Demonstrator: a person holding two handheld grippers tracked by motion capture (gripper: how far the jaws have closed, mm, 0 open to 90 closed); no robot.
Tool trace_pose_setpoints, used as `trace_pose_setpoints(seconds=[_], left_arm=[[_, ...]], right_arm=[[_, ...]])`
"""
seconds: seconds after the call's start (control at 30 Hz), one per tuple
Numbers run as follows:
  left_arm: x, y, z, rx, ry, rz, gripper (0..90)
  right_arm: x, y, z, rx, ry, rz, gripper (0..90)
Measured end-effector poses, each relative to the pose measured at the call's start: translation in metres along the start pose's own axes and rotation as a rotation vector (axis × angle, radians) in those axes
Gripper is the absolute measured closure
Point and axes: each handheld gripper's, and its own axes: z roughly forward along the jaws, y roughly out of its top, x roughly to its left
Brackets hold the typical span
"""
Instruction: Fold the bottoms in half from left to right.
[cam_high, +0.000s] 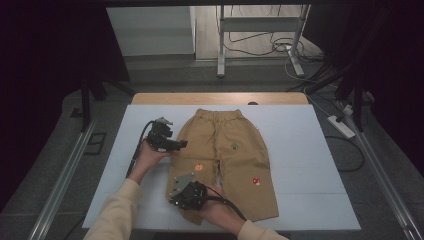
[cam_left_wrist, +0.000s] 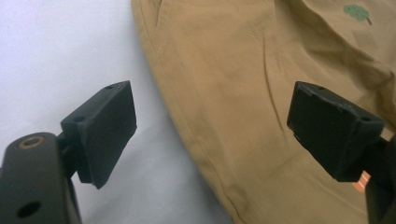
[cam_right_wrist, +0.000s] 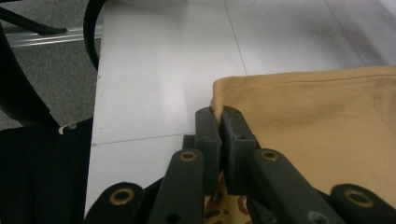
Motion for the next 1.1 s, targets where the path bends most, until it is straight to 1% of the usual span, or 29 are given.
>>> trace_pose_setpoints(seconds=[0.23,0.37,0.5,0.63,0.7,0.77,0.83,0.9,0.97,1.0,1.07,1.1], left_arm=[[0.004,0.006,0.008,0.006,0.009,-0.014,16.7],[0.007,0.006,0.015,0.020,0.009,-0.022,17.1],[0.010,0.005,0.018,0.027,0.007,-0.029,17.7],[0.012,0.004,0.023,0.039,-0.005,-0.030,20.2],[0.013,0.003,0.025,0.051,-0.022,-0.030,23.3],[0.014,0.002,0.027,0.062,-0.038,-0.026,31.6],[0.015,0.001,0.028,0.072,-0.063,-0.032,39.6],[0.015,0.001,0.027,0.082,-0.066,-0.035,53.1],[0.016,0.001,0.027,0.093,-0.083,-0.043,66.9],[0.017,0.000,0.027,0.095,-0.091,-0.046,72.3],[0.016,0.000,0.028,0.101,-0.113,-0.053,81.2],[0.016,0.000,0.028,0.103,-0.107,-0.047,81.8]], right_arm=[[0.000,0.000,0.000,0.002,0.001,-0.002,85.6],[0.000,0.000,0.001,0.008,0.002,-0.003,85.6],[0.000,-0.001,0.001,0.006,0.002,-0.003,85.6],[0.001,-0.001,0.001,0.006,-0.001,-0.004,85.6],[0.001,-0.001,0.001,0.007,-0.002,-0.004,85.6],[0.001,-0.001,0.001,0.008,-0.002,-0.004,85.6],[0.001,-0.001,0.000,0.007,-0.001,-0.004,85.6],[0.001,-0.001,0.000,0.006,-0.001,-0.004,85.6],[0.001,-0.001,0.000,0.007,-0.001,-0.004,85.6],[0.001,-0.001,0.000,0.008,0.000,-0.004,85.6],[0.001,-0.001,-0.001,0.006,0.000,-0.001,85.6],[0.001,-0.001,-0.001,0.004,0.000,0.000,85.6]])
